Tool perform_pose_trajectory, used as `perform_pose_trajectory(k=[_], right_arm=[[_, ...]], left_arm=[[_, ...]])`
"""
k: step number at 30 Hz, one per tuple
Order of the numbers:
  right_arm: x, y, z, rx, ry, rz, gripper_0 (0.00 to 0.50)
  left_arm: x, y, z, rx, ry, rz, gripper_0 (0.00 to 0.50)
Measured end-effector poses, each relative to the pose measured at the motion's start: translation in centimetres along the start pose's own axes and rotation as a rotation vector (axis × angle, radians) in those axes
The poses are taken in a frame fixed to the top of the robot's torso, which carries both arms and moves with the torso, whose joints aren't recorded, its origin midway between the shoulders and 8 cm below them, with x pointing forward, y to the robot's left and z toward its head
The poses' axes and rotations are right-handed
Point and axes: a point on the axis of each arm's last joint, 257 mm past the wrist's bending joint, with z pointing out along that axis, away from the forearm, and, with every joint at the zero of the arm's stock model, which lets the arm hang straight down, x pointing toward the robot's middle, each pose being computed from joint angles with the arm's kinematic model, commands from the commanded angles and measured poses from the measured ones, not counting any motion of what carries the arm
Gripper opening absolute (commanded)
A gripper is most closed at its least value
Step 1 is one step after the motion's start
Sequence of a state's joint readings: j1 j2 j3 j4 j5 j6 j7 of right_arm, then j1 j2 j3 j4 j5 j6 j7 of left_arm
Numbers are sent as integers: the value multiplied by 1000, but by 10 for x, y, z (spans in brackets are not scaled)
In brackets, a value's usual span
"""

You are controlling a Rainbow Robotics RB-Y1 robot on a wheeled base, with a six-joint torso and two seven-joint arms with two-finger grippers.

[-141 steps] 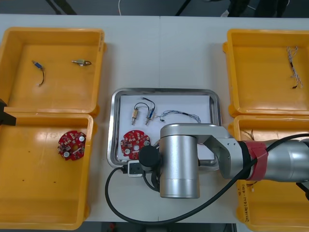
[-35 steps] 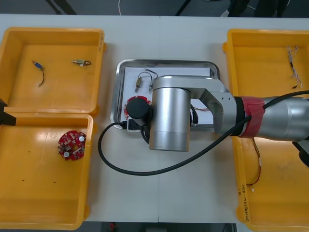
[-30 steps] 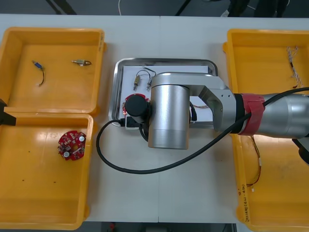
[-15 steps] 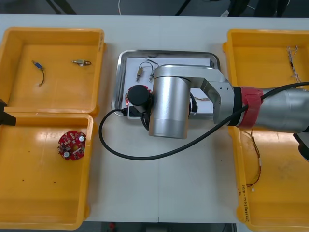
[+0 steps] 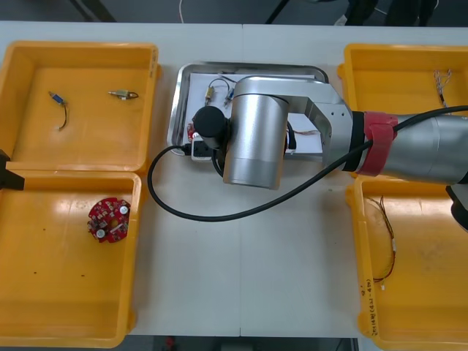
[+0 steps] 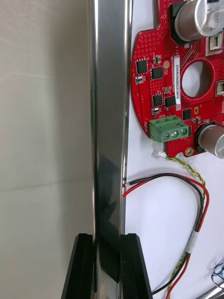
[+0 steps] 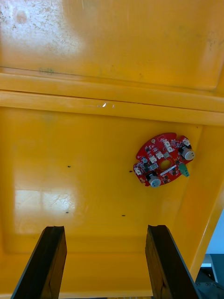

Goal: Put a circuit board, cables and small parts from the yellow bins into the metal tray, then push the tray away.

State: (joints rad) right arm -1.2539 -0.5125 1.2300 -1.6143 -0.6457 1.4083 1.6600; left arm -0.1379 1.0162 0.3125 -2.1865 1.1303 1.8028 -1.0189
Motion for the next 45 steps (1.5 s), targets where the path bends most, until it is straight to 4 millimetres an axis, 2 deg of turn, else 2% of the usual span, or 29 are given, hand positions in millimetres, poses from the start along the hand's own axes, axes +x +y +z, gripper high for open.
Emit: perform_pose_trajectory(k=[8,19,35,45], right_arm=[[-6,-16,4,23,-29,-8,0],[-3,-39,17,51,-45,0,1],[-8,-76,20,108,-81,9,1],[-6,-83,24,119,-89,-8,3]], left_arm=[[0,0,0,0,0,0,500],[0,0,0,0,0,0,500],[0,0,0,0,0,0,500],[0,0,0,0,0,0,500]])
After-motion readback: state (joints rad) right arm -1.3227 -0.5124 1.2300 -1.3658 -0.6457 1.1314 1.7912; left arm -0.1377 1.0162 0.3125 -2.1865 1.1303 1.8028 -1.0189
